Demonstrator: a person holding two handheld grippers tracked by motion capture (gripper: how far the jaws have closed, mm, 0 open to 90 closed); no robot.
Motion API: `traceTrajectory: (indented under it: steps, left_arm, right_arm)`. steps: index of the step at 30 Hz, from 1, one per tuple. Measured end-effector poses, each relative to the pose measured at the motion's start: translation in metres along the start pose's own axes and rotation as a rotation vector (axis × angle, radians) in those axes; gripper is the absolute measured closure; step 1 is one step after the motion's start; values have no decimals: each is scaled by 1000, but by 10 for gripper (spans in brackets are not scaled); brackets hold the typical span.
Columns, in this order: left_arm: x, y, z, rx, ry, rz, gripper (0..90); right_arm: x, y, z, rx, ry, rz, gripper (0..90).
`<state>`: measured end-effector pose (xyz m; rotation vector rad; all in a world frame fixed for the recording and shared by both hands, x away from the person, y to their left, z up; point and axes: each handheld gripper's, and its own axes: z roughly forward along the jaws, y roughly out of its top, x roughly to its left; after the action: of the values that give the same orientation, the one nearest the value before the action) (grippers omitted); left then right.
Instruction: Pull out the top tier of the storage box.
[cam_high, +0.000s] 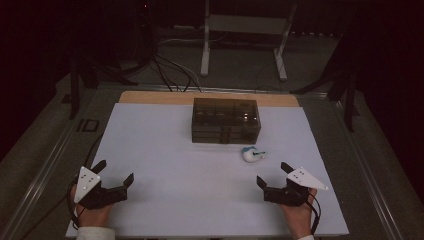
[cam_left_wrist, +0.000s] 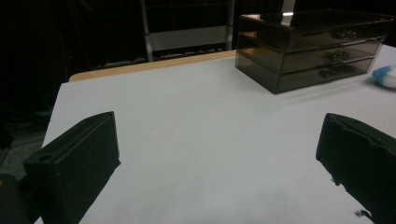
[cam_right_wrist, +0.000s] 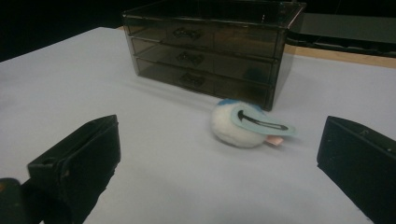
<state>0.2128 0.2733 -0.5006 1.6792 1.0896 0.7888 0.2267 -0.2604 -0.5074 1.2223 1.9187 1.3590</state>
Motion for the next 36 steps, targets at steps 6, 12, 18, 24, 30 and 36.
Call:
traceTrajectory:
  steps: [6,12,18,24,30,36]
  left_arm:
    - [0,-1,1,1,-3,-2,6]
    - [-1,-1,1,0,-3,-1,6]
    - [-1,-1,1,-2,-5,-3,6]
    - [-1,-1,0,-3,-5,-4,6]
    - [-1,-1,0,-3,-4,-4,6]
    - [0,0,1,-3,-5,-2,6]
  right_arm:
    - [4,7,11,7,-29,4,0]
    - [8,12,20,4,-29,11,0]
    - [13,18,30,5,-29,2,0]
    - [16,24,41,-1,-31,16,0]
    - [20,30,51,-10,-40,6,0]
    - [28,36,62,-7,-49,-11,0]
